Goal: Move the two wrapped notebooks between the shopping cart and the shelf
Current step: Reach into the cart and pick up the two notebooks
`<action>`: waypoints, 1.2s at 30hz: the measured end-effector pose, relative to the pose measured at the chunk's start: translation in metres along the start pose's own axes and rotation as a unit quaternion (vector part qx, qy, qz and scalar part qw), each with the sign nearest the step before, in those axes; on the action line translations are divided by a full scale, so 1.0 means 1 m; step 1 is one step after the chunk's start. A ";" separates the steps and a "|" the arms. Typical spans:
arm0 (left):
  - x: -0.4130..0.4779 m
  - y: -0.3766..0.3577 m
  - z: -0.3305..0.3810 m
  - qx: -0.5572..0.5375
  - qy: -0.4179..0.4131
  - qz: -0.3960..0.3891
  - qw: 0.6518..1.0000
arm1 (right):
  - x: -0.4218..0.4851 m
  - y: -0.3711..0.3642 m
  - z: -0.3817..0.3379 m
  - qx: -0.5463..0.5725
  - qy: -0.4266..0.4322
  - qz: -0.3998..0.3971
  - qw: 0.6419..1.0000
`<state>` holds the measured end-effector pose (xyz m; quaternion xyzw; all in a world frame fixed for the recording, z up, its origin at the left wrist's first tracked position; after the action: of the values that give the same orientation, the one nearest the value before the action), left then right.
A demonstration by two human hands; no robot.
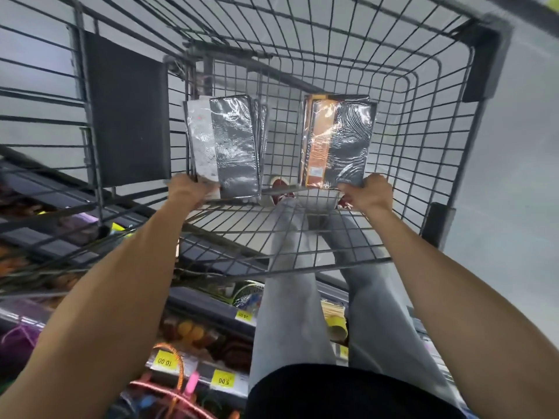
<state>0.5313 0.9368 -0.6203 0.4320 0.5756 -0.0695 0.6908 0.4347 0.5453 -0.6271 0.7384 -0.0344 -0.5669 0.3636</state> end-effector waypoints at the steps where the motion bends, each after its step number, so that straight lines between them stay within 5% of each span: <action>1: 0.024 -0.006 -0.014 -0.006 0.002 -0.004 1.000 | -0.001 0.000 -0.001 0.000 0.007 -0.002 1.000; 5: 0.100 -0.029 -0.056 -0.037 0.015 -0.033 0.999 | 0.001 0.000 0.001 0.019 0.026 -0.013 0.999; 9: 0.040 -0.010 -0.026 -0.112 0.061 -0.023 0.992 | -0.001 -0.005 0.006 0.189 -0.003 -0.038 0.981; 14: 0.049 -0.013 -0.029 -0.146 0.067 -0.047 0.986 | -0.004 -0.007 0.008 0.233 -0.014 -0.053 0.971; 18: 0.072 -0.020 -0.044 -0.144 0.067 -0.051 0.986 | -0.009 -0.004 0.008 0.273 -0.024 -0.094 0.957; 23: -0.011 0.000 -0.009 -0.070 0.037 -0.038 0.996 | -0.019 0.007 0.001 0.270 -0.007 -0.102 0.958; 27: -0.036 0.010 -0.007 -0.175 -0.008 -0.080 0.981 | -0.035 0.020 -0.012 0.274 0.011 -0.096 0.957; 31: -0.074 0.019 0.010 -0.358 -0.018 -0.096 0.929 | -0.059 0.041 -0.031 0.311 0.025 -0.093 0.946; 36: -0.107 0.039 0.031 -0.384 -0.117 -0.079 0.913 | -0.102 0.082 -0.056 0.386 0.037 -0.102 0.916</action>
<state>0.5418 0.8972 -0.5093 0.0758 0.5048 0.0523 0.8583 0.4763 0.5602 -0.4916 0.8413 -0.1615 -0.5158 -0.0088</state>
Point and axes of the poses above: each hand's wrist, its own x-axis towards the middle knuckle, its own y-axis out of the back of the hand, z = x × y, the point moved 4 cm from there along x, towards the middle knuckle
